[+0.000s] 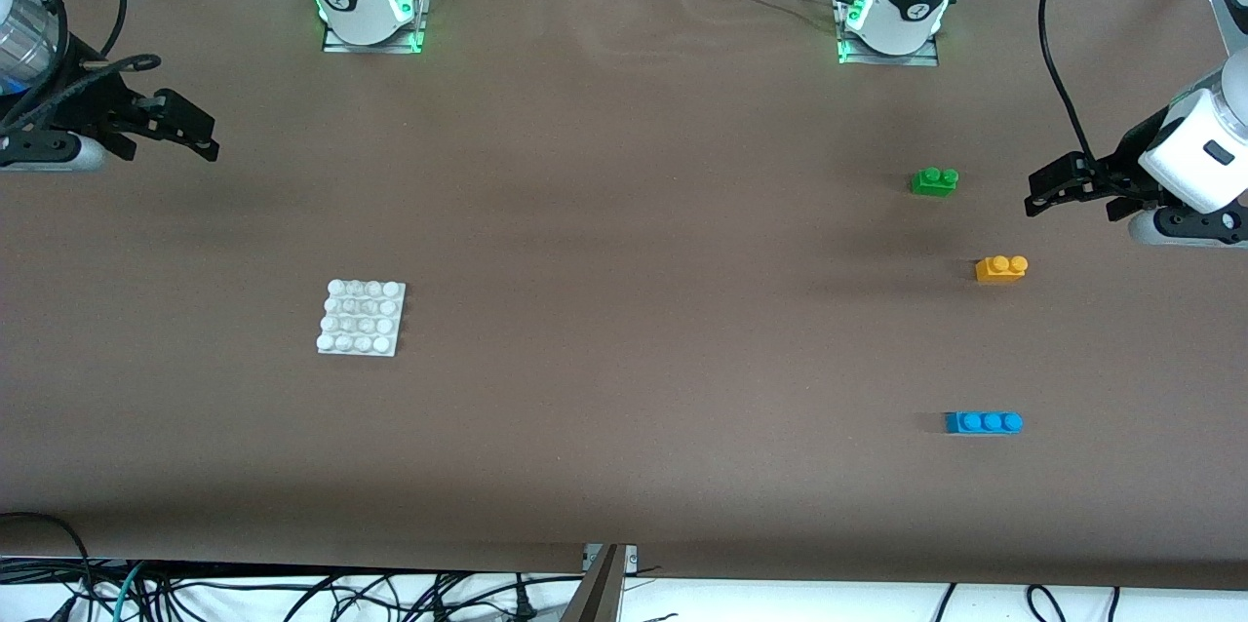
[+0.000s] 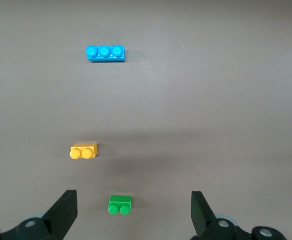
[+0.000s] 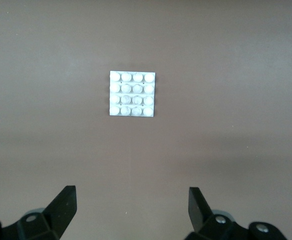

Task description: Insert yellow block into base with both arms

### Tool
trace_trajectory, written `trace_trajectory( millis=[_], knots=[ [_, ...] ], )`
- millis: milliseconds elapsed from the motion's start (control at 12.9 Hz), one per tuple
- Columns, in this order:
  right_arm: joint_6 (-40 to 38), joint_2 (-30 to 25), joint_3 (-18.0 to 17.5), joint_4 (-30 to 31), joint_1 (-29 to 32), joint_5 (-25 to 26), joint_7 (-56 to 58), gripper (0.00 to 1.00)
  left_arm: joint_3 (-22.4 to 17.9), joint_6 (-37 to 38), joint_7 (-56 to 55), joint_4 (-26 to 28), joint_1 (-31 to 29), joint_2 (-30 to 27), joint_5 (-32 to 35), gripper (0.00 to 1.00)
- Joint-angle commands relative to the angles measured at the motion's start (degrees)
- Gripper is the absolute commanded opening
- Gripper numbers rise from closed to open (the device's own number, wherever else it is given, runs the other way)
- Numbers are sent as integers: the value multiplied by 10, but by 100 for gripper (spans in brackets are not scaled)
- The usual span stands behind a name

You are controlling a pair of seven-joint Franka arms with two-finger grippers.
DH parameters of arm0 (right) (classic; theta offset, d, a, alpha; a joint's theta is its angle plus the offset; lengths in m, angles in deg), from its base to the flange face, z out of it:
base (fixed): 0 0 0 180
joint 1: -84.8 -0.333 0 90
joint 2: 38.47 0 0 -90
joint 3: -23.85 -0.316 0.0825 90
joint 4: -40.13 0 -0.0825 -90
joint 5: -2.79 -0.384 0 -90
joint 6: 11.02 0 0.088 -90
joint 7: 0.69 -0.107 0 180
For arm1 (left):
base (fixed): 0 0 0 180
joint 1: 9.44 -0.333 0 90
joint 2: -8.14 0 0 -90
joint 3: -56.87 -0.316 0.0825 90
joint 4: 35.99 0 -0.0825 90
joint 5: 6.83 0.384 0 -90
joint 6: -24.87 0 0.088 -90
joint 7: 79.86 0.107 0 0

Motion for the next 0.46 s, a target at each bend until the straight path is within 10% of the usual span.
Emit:
trace_trajectory(
  millis=[0, 387],
  knots=[
    [10, 1, 4, 8, 0, -3, 8, 99, -1, 12, 9, -21, 1, 8, 2, 100],
    [63, 46, 5, 10, 2, 7, 7, 99, -1, 12, 9, -21, 0, 8, 2, 100]
  ],
)
